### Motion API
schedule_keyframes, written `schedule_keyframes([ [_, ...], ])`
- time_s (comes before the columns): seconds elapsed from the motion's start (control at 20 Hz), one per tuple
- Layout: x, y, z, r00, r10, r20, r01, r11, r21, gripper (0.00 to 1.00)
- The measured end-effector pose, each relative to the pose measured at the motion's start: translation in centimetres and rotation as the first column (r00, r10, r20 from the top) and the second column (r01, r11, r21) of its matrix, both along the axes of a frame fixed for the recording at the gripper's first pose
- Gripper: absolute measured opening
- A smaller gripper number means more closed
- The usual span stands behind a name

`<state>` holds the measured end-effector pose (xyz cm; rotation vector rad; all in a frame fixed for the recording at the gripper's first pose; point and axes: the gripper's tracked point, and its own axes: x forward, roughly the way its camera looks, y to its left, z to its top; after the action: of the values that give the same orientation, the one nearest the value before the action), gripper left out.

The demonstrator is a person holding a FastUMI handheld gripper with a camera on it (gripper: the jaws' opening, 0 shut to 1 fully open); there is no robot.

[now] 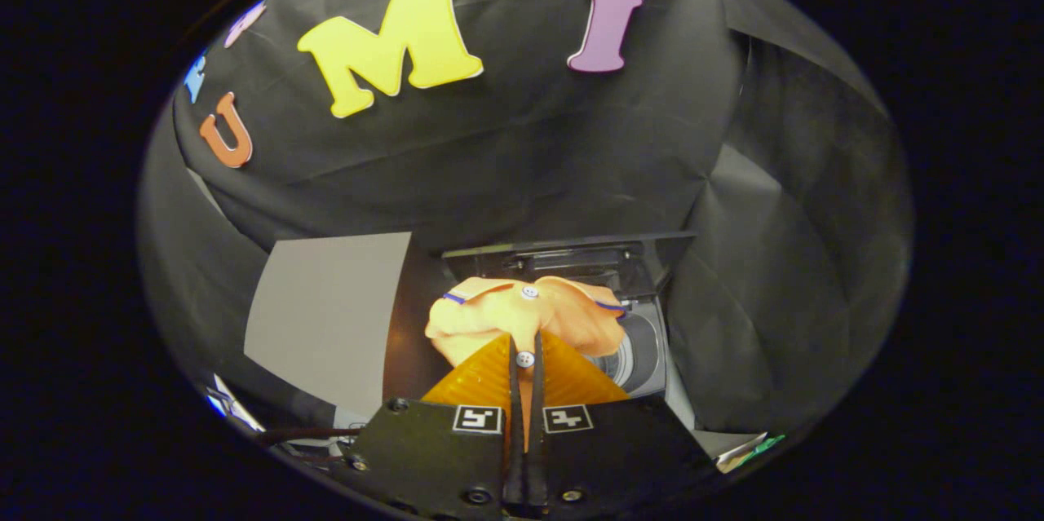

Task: Put the clothes into the washing machine and then close the washing machine lid.

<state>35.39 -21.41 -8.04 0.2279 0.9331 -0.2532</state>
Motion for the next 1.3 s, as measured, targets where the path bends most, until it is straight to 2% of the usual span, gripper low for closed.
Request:
schedule_keyframes([
  [0.4, 1.3, -3.4, -3.4, 0.999, -0.027, -0.034, 0.028, 0.998, 0.055, 0.06],
  [0.7, 2.7, -4.0, -6.2, 0.997, 0.0, -0.076, 0.005, 0.998, 0.062, 0.05],
  [1.1, 2.8, -5.0, -13.5, 0.977, -0.012, -0.213, 0.025, 0.998, 0.057, 0.06],
  [1.3, 3.1, -5.7, -16.9, 0.971, -0.023, -0.24, 0.037, 0.998, 0.053, 0.08],
])
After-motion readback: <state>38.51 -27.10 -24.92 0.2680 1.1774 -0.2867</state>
